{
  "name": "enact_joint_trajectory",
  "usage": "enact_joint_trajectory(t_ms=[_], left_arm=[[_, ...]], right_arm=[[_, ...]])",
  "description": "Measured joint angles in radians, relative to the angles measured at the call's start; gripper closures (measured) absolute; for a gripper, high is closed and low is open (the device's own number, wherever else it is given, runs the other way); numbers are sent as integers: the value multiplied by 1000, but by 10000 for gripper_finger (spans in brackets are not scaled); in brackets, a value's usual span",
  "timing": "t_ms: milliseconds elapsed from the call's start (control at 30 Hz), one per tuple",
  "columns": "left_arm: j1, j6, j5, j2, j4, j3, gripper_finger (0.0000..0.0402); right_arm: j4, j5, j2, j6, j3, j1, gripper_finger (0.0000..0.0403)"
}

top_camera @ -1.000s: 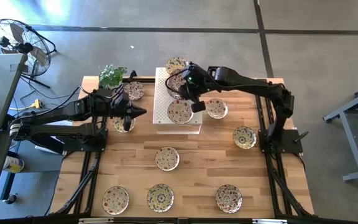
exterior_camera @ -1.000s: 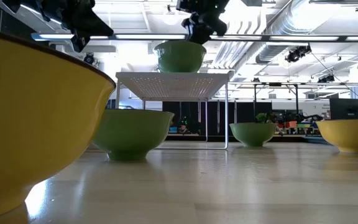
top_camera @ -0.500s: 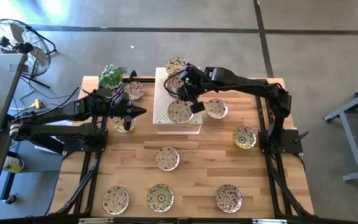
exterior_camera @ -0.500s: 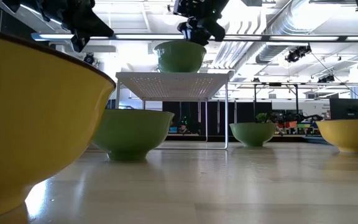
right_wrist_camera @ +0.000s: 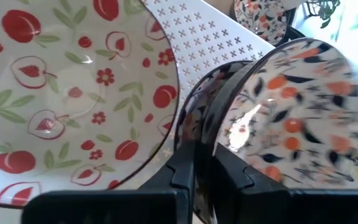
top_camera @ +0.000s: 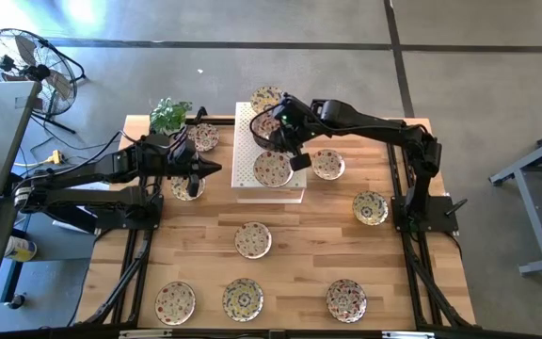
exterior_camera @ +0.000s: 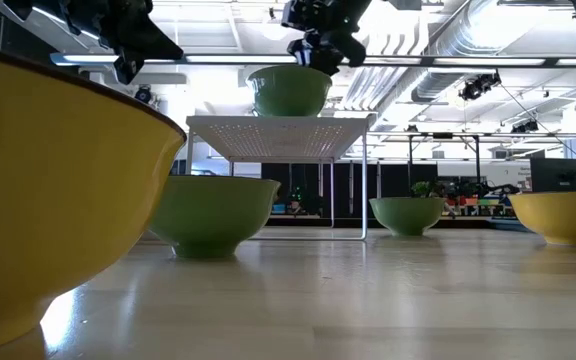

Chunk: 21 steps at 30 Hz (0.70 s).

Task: Pick & Place Mini bowls
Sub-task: Stack the orange patterned bowl on top of the orange patterned bowl on the shelf

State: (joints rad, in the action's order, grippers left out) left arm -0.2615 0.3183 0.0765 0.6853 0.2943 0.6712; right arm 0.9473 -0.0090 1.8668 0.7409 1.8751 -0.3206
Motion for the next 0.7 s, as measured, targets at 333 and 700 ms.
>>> enact_joint_trajectory(t_ms=[333,700], left_arm=[[0,1,0,0,0,0,401],[0,1,1,0,0,0,401]], right_arm=[[-3,1,0,1,0,0,328],[-63,2,-19,-71,6,2,298]])
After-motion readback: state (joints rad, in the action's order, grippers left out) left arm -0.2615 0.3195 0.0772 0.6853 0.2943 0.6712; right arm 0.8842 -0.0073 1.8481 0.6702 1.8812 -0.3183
